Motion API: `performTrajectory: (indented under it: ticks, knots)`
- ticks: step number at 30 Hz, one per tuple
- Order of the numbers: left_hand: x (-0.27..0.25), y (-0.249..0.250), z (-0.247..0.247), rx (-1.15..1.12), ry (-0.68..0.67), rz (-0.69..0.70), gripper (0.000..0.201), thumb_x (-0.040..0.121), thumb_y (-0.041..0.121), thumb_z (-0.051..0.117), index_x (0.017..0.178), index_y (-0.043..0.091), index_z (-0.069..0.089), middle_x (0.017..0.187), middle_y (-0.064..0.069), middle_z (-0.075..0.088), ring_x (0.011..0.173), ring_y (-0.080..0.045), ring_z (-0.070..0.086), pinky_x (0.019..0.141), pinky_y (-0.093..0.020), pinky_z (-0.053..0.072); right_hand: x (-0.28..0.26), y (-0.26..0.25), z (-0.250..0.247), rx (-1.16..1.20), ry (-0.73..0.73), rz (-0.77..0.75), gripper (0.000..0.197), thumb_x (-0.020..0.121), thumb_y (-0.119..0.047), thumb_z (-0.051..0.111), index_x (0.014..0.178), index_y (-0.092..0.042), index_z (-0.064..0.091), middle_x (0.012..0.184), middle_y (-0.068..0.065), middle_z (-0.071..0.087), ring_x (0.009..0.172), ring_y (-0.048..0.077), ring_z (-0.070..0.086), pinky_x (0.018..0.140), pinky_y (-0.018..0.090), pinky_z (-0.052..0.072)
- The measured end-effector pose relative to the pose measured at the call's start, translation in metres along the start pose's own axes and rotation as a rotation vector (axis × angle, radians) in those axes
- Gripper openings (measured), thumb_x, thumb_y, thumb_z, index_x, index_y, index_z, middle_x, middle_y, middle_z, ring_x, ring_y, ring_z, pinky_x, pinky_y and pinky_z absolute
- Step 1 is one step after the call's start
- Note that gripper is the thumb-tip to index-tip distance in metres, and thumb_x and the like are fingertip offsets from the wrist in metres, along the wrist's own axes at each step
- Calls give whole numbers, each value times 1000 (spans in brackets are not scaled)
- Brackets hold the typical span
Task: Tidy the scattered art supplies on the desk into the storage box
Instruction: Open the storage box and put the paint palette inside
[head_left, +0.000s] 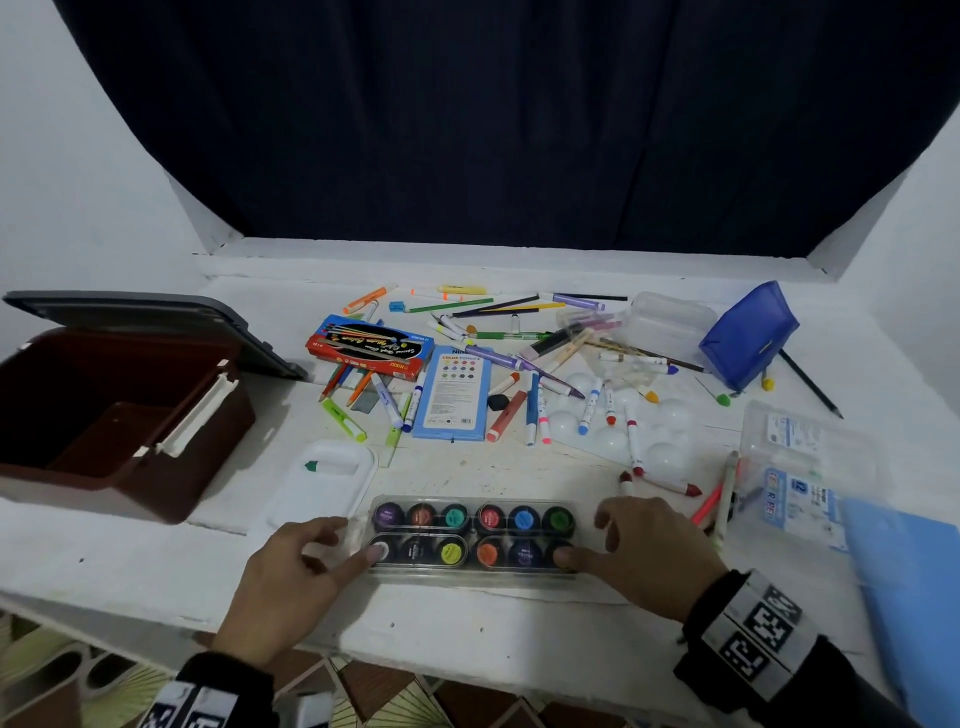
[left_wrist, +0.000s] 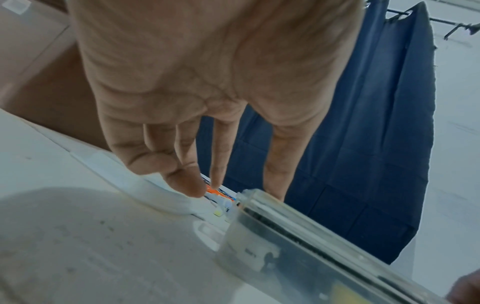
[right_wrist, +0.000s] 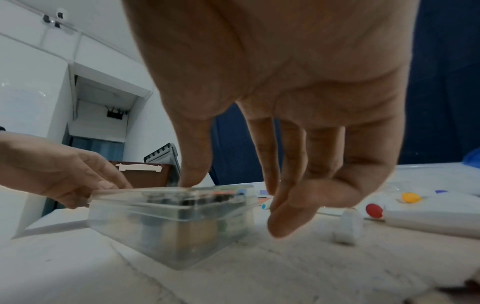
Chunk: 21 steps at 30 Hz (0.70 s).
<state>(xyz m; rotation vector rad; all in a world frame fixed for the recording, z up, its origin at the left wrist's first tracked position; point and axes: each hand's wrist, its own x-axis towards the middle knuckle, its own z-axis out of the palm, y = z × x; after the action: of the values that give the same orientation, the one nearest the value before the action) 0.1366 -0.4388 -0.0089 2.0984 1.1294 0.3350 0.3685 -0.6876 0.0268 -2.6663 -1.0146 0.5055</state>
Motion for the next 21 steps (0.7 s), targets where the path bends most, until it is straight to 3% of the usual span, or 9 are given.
performTrajectory:
  ticks: [2,4,8,14,21]
  knots:
    - [0,-4,1,-47,-25,-27,51,59,67,77,96,32,72,86,11,70,74,-11,67,70,-25,46,-1,-2,-4,-53,-12,28,60,71,-82,53,81,-23,59,77,-7,60,69,10,58,62,25,47]
    - [-2,-2,2,-102,-12,-22,45,59,63,79,93,33,74,81,9,70,68,-13,66,66,-22,47,-3,-6,-6,-56,-22,19,56,74,-79,55,75,-23,55,71,-6,58,64,9,56,58,23,44]
    - [-6,5,5,-95,53,46,26,69,42,86,90,33,74,84,7,70,65,-15,65,58,-7,43,-7,-15,-5,-85,15,-35,44,82,-68,54,78,-24,52,75,-9,56,68,8,55,59,23,43]
    - [-10,6,9,-21,103,166,21,74,33,84,91,27,73,89,12,67,68,-5,61,60,-8,43,-17,-29,1,-333,74,-144,38,96,-55,36,99,-22,55,94,-5,54,82,14,59,66,28,41]
    - [-6,5,5,-22,74,202,20,73,29,86,88,27,74,86,11,68,73,-2,63,60,-7,42,-17,-33,-6,-400,55,-189,39,99,-50,37,105,-18,59,104,0,58,90,19,61,69,30,41]
